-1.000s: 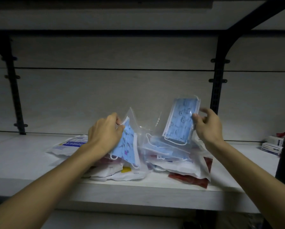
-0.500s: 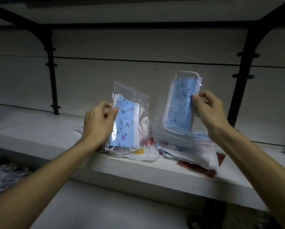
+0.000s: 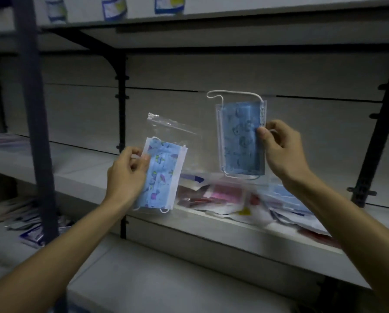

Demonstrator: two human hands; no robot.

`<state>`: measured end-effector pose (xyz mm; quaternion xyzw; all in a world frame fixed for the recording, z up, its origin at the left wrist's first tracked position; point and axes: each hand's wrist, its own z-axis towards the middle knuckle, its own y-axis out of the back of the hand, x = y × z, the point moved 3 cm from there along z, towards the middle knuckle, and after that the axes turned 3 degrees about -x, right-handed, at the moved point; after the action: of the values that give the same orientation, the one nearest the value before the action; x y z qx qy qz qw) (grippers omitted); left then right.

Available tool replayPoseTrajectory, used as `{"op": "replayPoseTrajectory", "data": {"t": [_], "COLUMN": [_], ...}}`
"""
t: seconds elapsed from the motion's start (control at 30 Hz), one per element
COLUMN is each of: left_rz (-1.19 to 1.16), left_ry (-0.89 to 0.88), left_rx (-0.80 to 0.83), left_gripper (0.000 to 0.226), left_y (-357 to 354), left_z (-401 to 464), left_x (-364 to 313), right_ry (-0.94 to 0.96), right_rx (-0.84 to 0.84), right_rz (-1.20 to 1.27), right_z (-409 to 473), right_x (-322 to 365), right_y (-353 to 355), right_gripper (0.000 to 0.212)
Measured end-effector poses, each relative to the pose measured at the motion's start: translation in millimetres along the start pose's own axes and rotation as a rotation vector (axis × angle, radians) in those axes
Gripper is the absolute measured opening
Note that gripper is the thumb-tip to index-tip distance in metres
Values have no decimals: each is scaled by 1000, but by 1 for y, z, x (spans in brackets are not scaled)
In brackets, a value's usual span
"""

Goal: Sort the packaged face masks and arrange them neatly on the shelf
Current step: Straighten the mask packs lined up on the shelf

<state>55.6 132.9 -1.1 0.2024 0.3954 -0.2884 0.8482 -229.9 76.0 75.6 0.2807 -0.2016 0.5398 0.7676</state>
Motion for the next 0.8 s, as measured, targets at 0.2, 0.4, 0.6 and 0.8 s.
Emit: {"op": "replayPoseTrajectory", "data": {"t": [0.2, 0.4, 0.6, 0.8], "left_rz": [37, 127, 220, 252], "left_ry": [5, 18, 69, 127], "left_rx": [-112, -199, -256, -347], "left_gripper": [15, 16, 15, 15], "left_y": [85, 178, 269, 340], "left_z": [28, 53, 68, 84], "left_x": [42, 90, 140, 185], "right_ry": [-2, -176, -255, -200], "right_rx": [28, 158, 283, 363], "right_rz": [-7, 99, 118, 142], "right_z": [-15, -48, -77, -93], "right_x": [42, 79, 107, 139], "right_y": [-91, -188, -284, -371], "right_gripper": [24, 26, 33, 25]}}
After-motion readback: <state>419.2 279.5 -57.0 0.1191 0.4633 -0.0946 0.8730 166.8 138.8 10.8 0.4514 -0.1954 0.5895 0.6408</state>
